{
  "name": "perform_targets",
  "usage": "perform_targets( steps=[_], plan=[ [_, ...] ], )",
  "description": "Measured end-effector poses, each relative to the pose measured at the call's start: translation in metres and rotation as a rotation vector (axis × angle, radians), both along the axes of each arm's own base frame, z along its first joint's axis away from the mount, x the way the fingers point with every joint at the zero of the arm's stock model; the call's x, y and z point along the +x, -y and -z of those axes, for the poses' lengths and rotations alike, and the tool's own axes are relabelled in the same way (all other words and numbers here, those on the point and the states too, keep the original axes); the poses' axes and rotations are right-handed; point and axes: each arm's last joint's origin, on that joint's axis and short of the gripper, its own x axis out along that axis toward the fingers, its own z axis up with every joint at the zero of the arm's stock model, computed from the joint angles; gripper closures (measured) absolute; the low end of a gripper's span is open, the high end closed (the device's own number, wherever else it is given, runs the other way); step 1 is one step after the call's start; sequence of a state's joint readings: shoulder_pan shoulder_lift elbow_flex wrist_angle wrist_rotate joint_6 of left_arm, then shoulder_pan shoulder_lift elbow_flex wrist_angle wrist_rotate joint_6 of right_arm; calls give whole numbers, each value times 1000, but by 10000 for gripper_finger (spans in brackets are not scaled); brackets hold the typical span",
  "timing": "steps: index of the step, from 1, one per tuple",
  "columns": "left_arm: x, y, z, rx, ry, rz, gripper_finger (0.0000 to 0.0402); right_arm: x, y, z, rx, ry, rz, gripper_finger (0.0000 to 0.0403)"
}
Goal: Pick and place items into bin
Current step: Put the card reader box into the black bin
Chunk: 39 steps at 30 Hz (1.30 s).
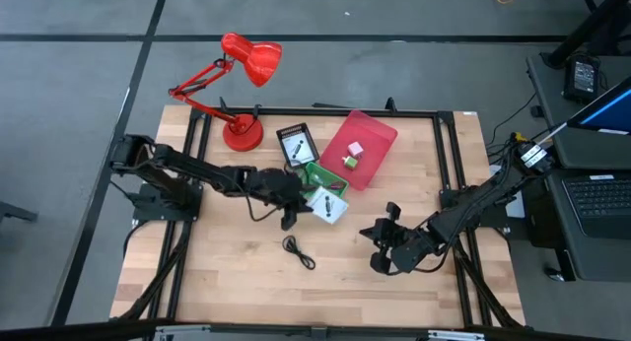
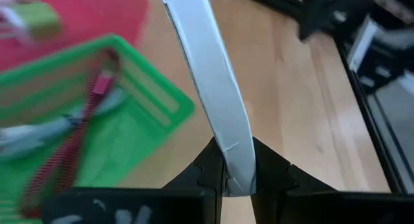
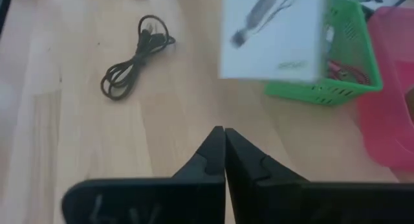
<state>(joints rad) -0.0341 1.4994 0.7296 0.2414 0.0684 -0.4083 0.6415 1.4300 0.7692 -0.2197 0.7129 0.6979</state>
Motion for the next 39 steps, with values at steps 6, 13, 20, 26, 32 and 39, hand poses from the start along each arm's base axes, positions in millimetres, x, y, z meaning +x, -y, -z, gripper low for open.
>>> perform_targets(
  steps=[6,13,20,26,32,39],
  plan=[
    [-21,-30,3,-11,2,-100,362,0,0,0,-2,0,1,403],
    [-43,-60,-2,-10,31,-216,363,0,2,2,-8,-4,10,403],
    [-53,-71,-17,-1,84,-197,363,0,3,2,-11,-5,9,402],
    [-62,-85,-18,28,49,-264,364,0,3,2,-41,0,11,402],
    [-70,-104,-17,39,39,-311,364,0,3,2,-44,0,11,402],
    [-82,-127,-16,21,28,-347,364,0,3,2,-47,0,10,402]
  ],
)
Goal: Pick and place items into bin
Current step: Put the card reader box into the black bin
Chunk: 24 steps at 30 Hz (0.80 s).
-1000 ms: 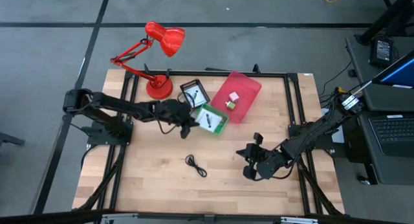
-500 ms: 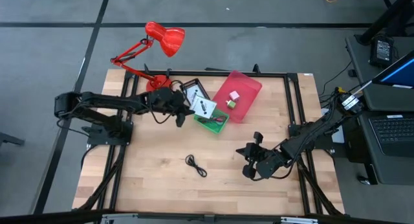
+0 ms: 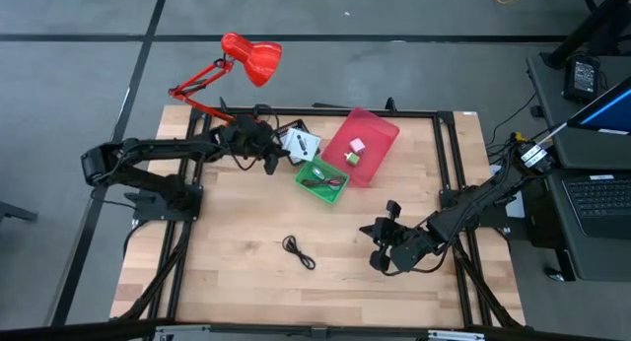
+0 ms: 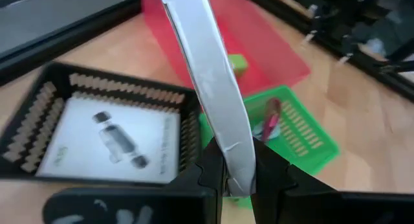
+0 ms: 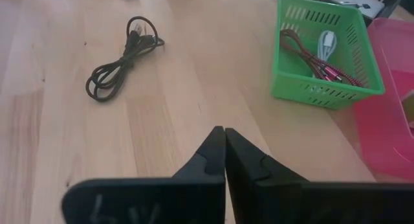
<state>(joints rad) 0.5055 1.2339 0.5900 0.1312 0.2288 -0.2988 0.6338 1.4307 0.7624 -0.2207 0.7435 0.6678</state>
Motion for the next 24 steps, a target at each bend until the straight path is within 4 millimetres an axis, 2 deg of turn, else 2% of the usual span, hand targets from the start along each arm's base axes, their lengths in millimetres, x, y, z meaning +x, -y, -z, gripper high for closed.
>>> perform_targets(
  steps=[9,24],
  plan=[
    [-18,-22,7,-35,-71,-68,364,6,10,0,-18,-7,29,402],
    [-18,-27,18,-16,-142,-61,364,16,30,0,-57,-25,81,402]
  ],
)
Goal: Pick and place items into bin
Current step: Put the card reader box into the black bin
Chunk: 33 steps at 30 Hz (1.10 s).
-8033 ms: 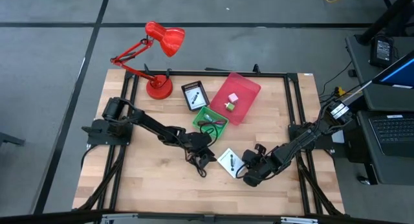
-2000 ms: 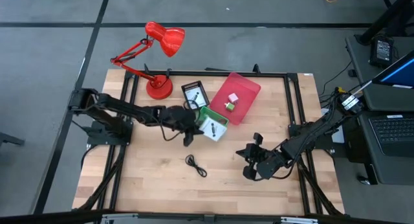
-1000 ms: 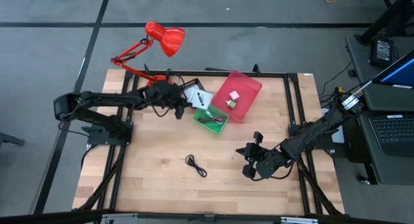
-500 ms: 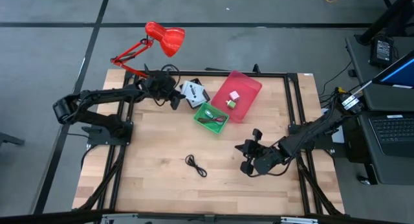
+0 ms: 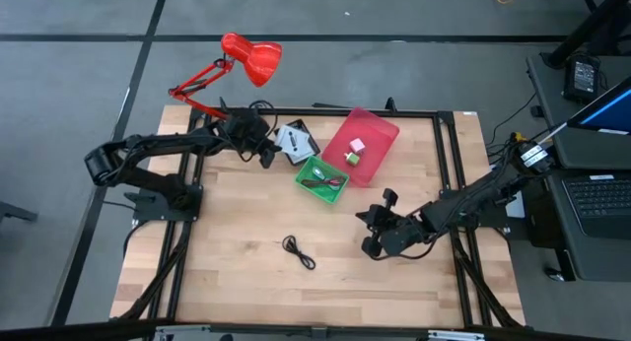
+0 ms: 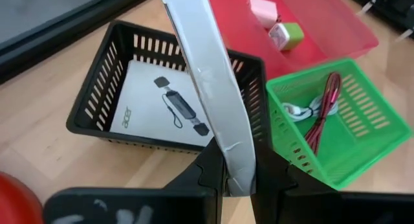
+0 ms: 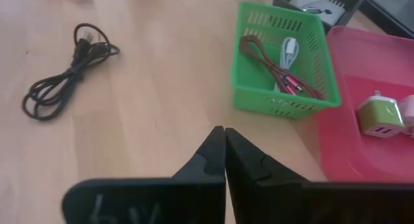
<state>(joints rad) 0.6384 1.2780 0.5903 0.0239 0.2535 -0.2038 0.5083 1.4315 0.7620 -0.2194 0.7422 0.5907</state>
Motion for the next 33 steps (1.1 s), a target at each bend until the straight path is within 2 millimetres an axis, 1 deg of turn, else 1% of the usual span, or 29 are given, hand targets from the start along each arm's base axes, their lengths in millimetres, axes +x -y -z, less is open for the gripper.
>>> perform_targets(
  steps=[8,11,22,33],
  plan=[
    [-4,-6,2,-3,-5,-19,364,3,6,0,0,-1,24,402],
    [-5,-8,2,-2,-5,-28,358,3,7,0,0,-1,26,402],
    [-4,-7,2,-28,15,15,355,3,7,0,-14,-7,16,402],
    [-4,-7,2,-14,11,25,325,3,7,0,-14,-7,16,402]
  ],
)
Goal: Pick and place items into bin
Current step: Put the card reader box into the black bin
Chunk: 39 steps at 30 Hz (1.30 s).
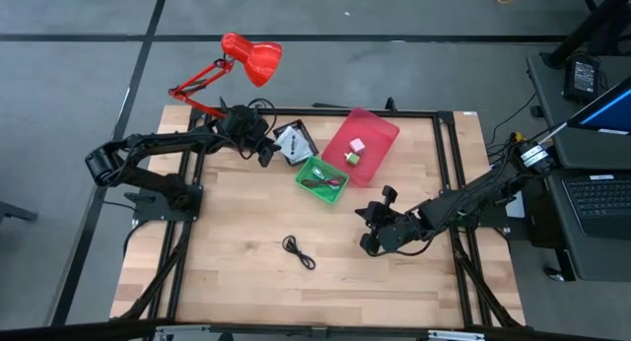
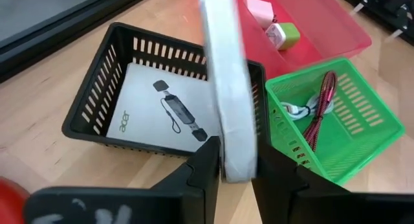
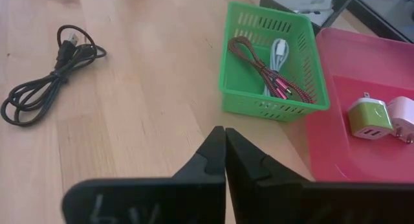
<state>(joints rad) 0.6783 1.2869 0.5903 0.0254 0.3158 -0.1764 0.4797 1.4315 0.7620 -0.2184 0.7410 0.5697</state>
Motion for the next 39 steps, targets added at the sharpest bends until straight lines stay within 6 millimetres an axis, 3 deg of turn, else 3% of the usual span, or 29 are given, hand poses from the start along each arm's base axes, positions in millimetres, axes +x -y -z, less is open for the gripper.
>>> perform_targets(
  steps=[17,39],
  plan=[
    [3,-5,-6,115,22,-44,310,0,0,0,-1,0,-1,402],
    [0,-9,-6,281,-93,-141,290,0,0,0,0,2,0,402]
  ],
)
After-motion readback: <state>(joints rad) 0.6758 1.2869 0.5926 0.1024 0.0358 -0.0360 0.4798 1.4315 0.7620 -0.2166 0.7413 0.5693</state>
